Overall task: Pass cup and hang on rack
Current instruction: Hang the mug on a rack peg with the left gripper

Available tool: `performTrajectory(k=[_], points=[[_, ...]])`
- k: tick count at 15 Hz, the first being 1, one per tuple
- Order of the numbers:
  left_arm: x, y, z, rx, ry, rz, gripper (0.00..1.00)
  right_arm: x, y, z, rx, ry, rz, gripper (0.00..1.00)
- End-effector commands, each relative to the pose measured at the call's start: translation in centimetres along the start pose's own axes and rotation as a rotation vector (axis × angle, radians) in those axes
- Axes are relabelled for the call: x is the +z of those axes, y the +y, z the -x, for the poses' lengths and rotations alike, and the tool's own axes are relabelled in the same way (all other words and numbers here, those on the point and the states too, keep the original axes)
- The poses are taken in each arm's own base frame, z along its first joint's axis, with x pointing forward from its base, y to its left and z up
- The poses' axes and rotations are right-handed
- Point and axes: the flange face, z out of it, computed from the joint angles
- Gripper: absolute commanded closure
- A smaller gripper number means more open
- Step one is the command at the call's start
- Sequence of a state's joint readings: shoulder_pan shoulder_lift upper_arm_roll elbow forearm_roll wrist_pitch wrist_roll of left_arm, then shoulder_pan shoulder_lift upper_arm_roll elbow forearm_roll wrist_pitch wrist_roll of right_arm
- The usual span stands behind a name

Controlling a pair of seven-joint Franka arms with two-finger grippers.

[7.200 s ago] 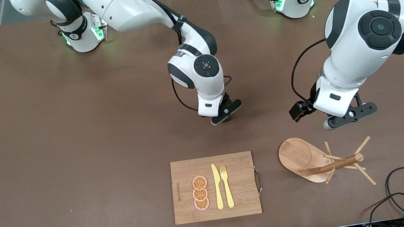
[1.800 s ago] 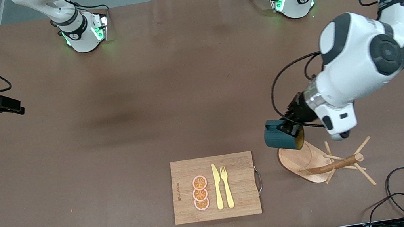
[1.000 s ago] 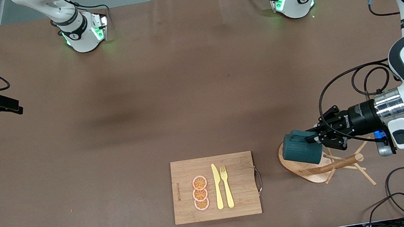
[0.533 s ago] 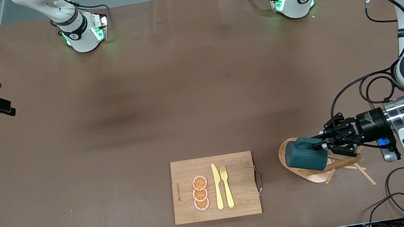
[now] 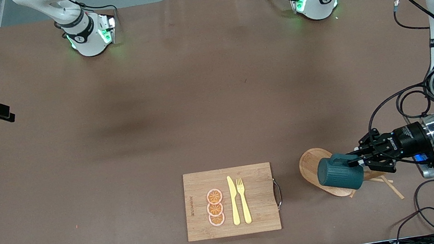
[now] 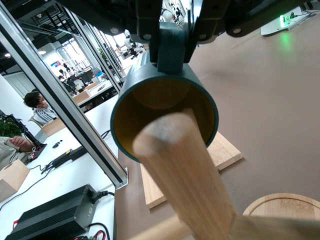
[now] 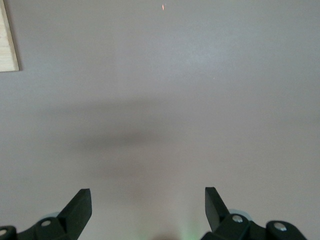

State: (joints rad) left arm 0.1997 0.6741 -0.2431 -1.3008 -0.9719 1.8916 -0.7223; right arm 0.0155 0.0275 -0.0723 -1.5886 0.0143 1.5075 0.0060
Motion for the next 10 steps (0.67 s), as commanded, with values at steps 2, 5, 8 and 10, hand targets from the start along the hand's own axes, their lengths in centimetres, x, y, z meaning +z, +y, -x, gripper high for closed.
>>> performTrajectory(k=[2,5,8,10], points=[[-0.8,-0.2,-0.8,-0.009,-0.024,0.041,0.99,-0.8,0.0,0.9,-0.001,-0.014,-0.010,0.00],[-1.2,-0.4,-1.4,-0.013,-0.025,0.052,0.99,-1.1,-0.1,1.2,-0.004,-0.008,-0.004,0.00],[-1.9,-0.7,-2.1,-0.024,-0.021,0.062,0.99,-1.3,-0.3,1.2,-0.010,0.000,-0.004,0.00],[-2.6,-0.8,-2.5,-0.034,-0.026,0.076,0.99,-1.8,-0.3,1.5,-0.010,0.012,-0.004,0.00]])
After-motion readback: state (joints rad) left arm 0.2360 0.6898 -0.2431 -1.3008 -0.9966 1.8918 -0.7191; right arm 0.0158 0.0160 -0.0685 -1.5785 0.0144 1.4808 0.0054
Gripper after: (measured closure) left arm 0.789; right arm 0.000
